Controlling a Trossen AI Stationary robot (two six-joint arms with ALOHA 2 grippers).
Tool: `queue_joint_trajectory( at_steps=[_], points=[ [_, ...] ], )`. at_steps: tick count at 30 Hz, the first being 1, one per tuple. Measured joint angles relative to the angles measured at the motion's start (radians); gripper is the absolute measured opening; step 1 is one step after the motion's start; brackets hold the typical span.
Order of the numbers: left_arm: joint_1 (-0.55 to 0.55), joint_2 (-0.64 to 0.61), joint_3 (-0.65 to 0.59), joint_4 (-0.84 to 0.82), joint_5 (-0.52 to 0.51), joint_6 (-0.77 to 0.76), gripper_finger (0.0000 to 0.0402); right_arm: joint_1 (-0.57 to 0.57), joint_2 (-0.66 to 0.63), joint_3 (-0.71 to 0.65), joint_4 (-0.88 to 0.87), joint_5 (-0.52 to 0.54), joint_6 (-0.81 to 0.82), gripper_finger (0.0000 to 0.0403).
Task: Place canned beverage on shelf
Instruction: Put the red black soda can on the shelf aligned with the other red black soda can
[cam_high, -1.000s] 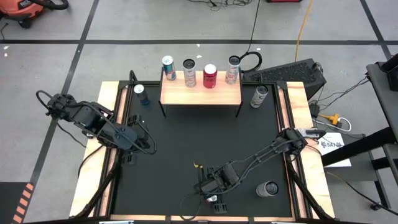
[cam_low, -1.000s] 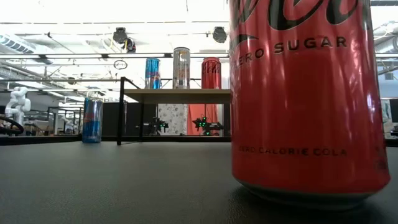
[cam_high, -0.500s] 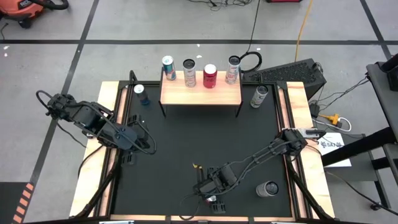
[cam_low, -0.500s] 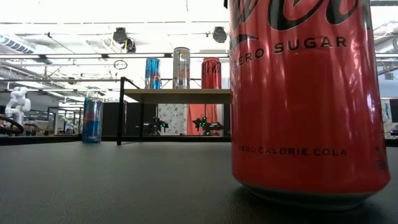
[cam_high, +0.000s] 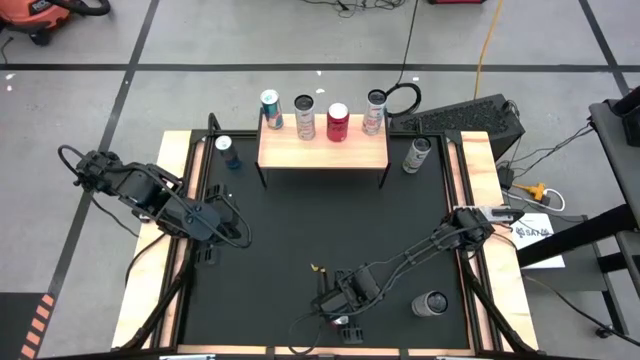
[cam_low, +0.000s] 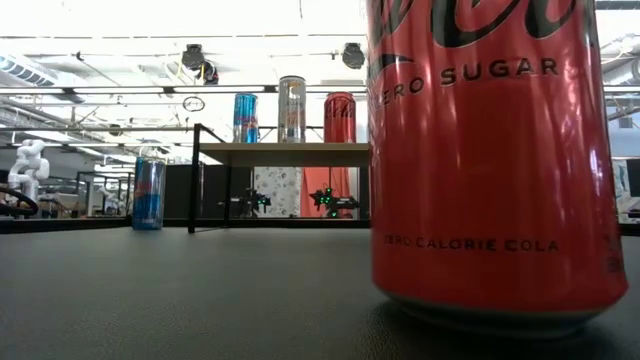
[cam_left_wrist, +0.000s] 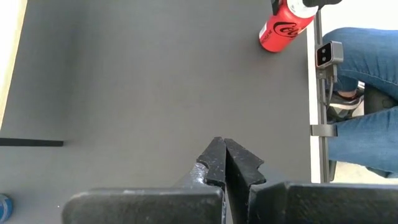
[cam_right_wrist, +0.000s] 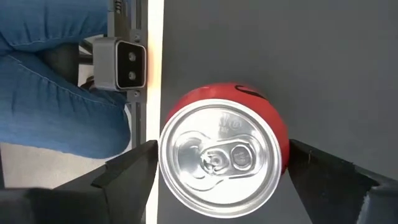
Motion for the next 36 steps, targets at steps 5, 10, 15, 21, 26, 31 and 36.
queue_joint_trajectory(
  at_steps=[5,10,15,21,26,31,36],
  points=[
    [0.0,0.0,0.0,0.0,0.0,0.0,0.0,0.0,0.0,0.0,0.016,-0.001,-0.011,0.0334],
    [0.0,0.0,0.0,0.0,0.0,0.0,0.0,0.0,0.0,0.0,0.027,-0.001,0.019,0.0334],
    [0.0,0.0,0.0,0.0,0.0,0.0,0.0,0.0,0.0,0.0,0.028,0.0,0.054,0.0334],
    [0.0,0.0,0.0,0.0,0.0,0.0,0.0,0.0,0.0,0.0,0.028,0.005,0.066,0.0334],
    [0.0,0.0,0.0,0.0,0.0,0.0,0.0,0.0,0.0,-0.01,0.043,0.028,0.069,0.0334],
    [0.0,0.0,0.0,0.0,0.0,-0.001,0.0,0.0,-0.003,-0.049,0.053,0.025,0.088,0.0334],
    [0.0,0.0,0.0,0.0,0.0,-0.001,0.0,0.0,-0.005,-0.066,0.067,0.023,0.099,0.0334]
  ],
)
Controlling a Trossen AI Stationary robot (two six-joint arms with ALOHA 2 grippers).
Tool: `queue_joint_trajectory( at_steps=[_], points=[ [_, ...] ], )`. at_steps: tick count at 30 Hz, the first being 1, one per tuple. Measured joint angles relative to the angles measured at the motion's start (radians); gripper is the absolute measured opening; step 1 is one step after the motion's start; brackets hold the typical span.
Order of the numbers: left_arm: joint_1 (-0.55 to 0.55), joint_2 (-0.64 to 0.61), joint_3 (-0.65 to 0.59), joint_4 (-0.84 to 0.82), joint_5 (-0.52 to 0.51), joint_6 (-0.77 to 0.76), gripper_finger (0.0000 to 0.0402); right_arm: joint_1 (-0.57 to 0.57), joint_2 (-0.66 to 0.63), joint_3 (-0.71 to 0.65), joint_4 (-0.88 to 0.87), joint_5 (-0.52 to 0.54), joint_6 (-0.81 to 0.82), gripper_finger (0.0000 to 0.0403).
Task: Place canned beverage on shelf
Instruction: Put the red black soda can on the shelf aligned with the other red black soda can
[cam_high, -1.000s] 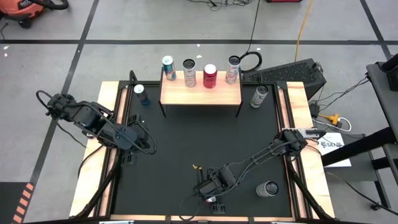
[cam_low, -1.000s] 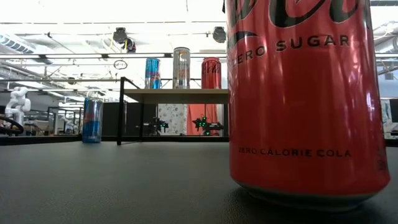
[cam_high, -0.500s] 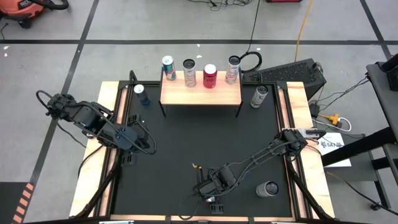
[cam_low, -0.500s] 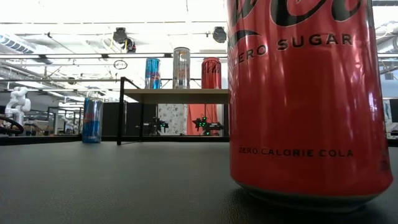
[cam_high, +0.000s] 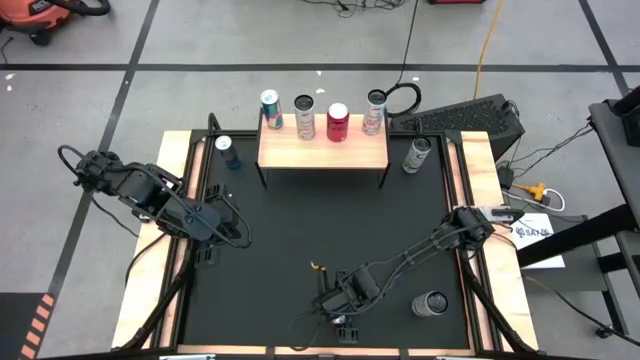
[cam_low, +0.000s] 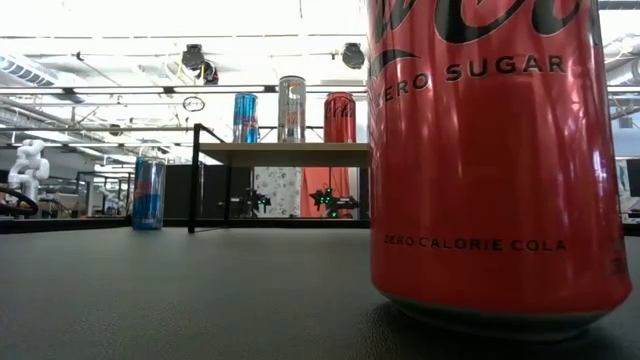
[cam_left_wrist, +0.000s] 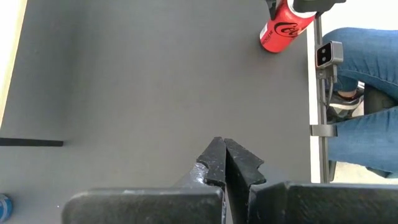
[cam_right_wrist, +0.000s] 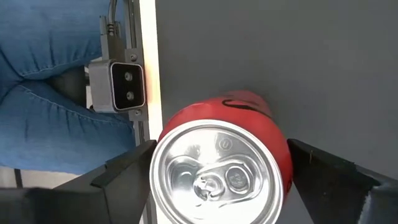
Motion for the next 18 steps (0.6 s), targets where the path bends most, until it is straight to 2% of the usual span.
queue_joint_trajectory(
  at_steps=[11,18],
  points=[
    [0.0,0.0,0.0,0.0,0.0,0.0,0.0,0.0,0.002,-0.002,0.031,-0.026,0.0,0.0332],
    [0.0,0.0,0.0,0.0,0.0,0.0,0.0,0.0,0.002,-0.002,0.03,-0.043,0.007,0.0304]
  ],
)
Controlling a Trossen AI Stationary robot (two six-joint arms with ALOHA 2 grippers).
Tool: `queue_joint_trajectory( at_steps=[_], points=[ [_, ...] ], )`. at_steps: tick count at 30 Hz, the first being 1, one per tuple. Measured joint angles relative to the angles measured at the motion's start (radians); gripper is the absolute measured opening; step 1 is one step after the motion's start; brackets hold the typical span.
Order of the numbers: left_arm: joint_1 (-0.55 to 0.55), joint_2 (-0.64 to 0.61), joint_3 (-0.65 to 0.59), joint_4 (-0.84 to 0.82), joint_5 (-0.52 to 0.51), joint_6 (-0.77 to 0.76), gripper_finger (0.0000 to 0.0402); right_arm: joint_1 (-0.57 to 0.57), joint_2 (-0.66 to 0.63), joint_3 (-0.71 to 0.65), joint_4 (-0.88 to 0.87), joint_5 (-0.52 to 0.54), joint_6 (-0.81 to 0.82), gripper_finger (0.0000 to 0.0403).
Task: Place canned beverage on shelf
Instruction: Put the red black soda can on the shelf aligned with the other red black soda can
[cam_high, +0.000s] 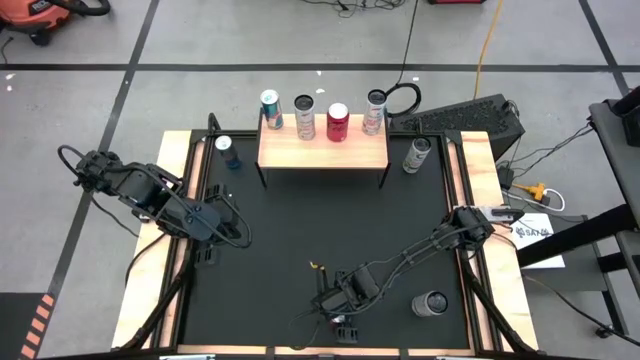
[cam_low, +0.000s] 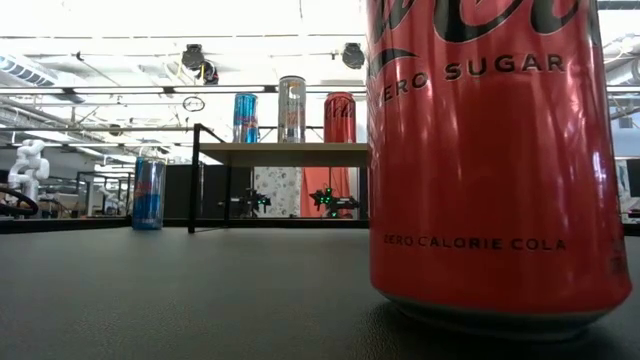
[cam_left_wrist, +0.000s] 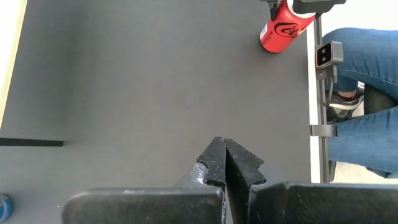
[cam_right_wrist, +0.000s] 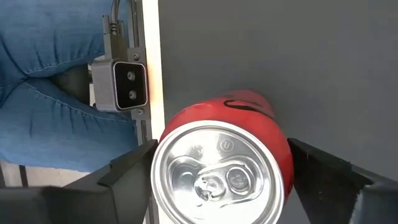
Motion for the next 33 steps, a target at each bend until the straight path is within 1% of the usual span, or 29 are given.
queue_joint_trajectory(
  at_steps=[7,12,19,22,27,30,33],
  points=[
    [0.0,0.0,0.0,0.0,0.0,0.0,0.0,0.0,0.0,0.0,-0.01,-0.003,0.014,0.0269],
    [0.0,0.0,0.0,0.0,-0.039,0.001,0.0,0.0,0.0,0.0,-0.022,-0.002,0.023,0.0268],
    [0.0,0.0,0.0,0.0,-0.043,0.001,0.0,-0.002,0.0,0.0,-0.026,-0.006,0.037,0.0268],
    [0.0,0.0,0.0,0.0,-0.041,0.001,0.0,-0.009,0.001,0.0,-0.029,-0.011,0.075,0.0285],
    [0.005,0.0,0.0,0.0,0.015,0.0,0.0,-0.013,0.002,-0.001,-0.031,-0.017,0.068,0.0327],
    [0.005,0.0,0.0,0.0,0.04,0.0,0.0,-0.014,0.003,-0.002,-0.031,-0.031,0.048,0.0329],
    [0.005,0.0,0.0,0.0,0.041,0.0,0.0,-0.015,0.003,-0.002,-0.032,-0.037,0.045,0.0312]
  ],
)
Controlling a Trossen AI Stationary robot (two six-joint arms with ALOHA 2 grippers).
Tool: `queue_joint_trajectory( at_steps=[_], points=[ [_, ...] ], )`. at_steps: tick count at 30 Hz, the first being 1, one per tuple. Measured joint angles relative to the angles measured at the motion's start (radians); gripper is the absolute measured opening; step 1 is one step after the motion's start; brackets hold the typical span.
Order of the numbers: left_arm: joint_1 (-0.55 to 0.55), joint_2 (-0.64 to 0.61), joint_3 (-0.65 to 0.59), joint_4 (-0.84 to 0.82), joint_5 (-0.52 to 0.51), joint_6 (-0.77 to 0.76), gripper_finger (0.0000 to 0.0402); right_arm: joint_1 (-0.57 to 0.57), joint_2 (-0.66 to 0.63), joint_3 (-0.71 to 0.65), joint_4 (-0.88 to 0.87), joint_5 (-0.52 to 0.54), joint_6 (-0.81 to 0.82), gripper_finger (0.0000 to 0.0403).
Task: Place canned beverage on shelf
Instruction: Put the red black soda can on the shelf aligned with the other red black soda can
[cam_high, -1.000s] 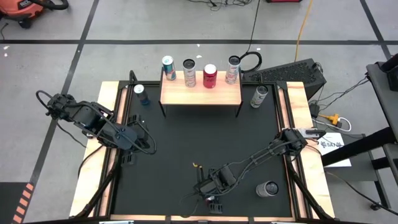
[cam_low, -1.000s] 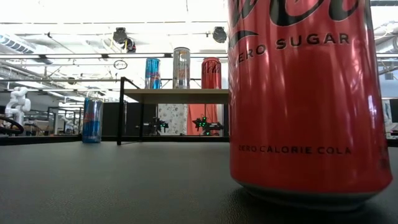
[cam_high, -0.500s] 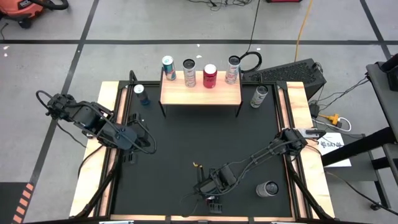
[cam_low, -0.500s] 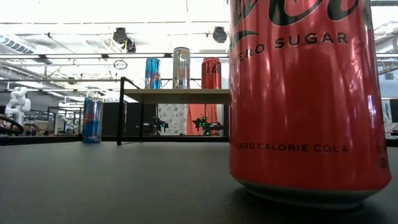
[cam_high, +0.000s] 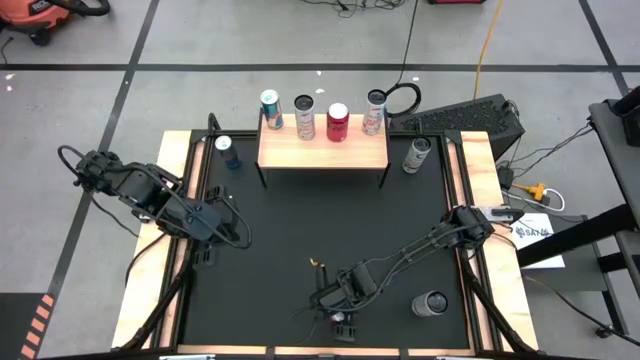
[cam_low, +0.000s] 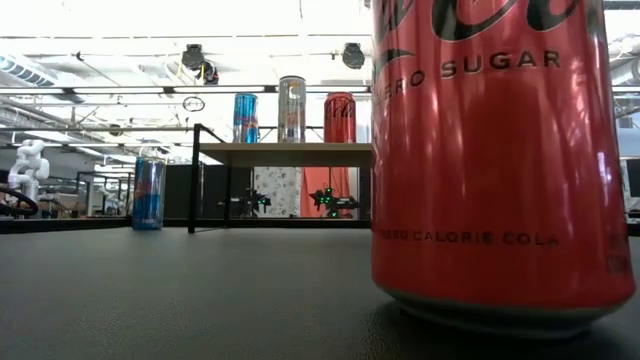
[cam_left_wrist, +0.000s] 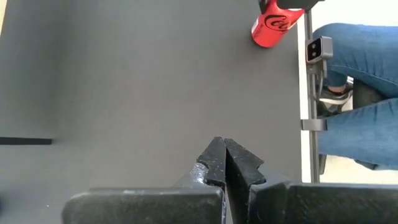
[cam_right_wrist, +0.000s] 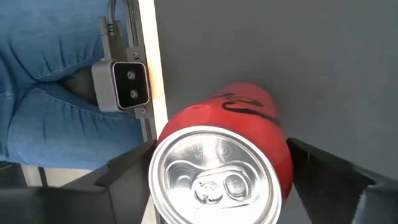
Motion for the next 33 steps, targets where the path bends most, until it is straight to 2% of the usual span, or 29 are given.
queue_joint_trajectory(
  at_steps=[6,11,27,33],
  points=[
    [0.0,0.0,0.0,0.0,0.0,0.0,0.0,-0.004,0.0,0.001,-0.001,0.005,0.0,0.0264],
    [0.0,0.001,0.0,0.0,0.0,0.001,0.0,-0.011,-0.001,0.002,-0.035,0.039,-0.005,0.0264],
    [0.0,0.001,0.0,0.0,0.0,0.001,0.0,-0.017,-0.007,0.002,-0.063,0.034,-0.045,0.0264],
    [0.0,0.001,0.0,0.0,0.0,0.002,0.0,-0.031,-0.034,-0.002,-0.156,0.113,-0.071,0.0264]
  ],
)
